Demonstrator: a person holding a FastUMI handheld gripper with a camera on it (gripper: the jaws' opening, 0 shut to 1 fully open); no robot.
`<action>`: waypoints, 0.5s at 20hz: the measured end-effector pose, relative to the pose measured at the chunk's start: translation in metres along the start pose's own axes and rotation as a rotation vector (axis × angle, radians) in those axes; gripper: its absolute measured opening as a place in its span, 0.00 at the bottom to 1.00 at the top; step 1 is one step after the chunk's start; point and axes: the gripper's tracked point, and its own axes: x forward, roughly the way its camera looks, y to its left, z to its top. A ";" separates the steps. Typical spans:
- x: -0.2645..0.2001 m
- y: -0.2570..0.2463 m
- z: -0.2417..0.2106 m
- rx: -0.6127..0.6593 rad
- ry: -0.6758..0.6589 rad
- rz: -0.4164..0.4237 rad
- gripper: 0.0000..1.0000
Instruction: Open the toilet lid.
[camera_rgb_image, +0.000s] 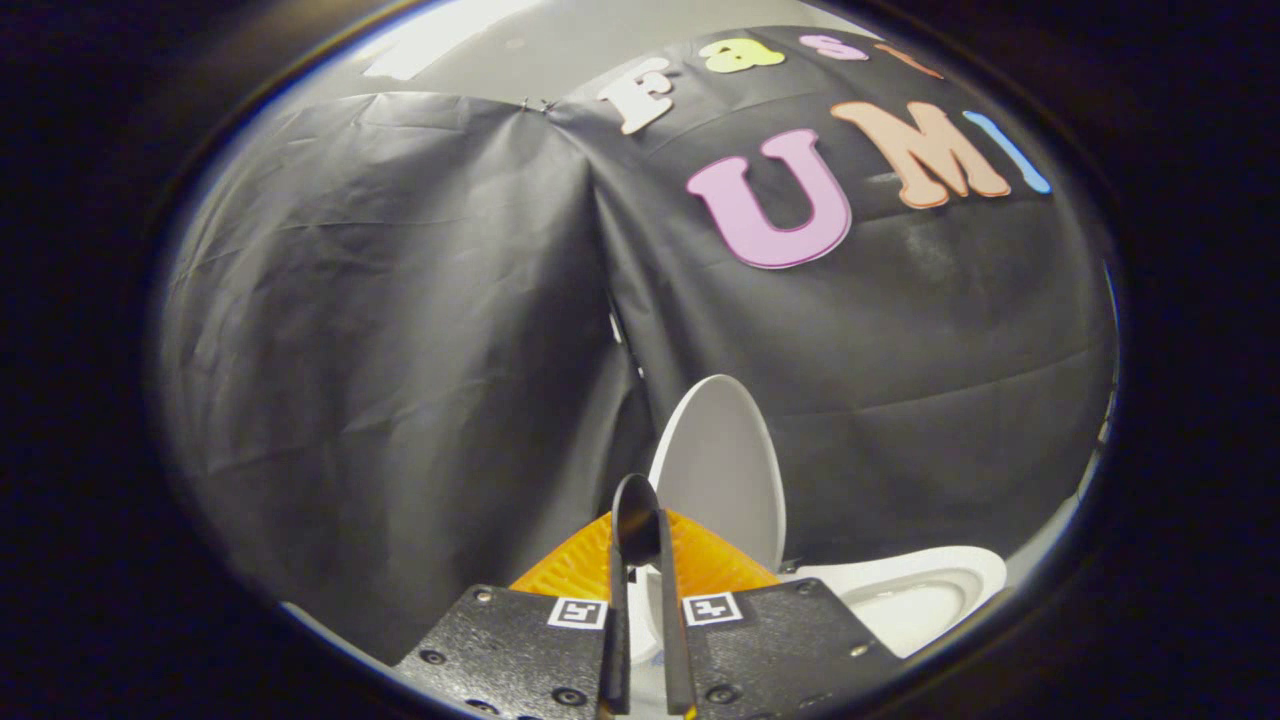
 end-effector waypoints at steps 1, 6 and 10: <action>0.000 -0.001 -0.005 -0.002 0.009 0.016 0.14; 0.034 0.033 -0.014 -0.033 0.059 0.088 0.15; 0.046 0.049 -0.024 -0.033 0.074 0.126 0.17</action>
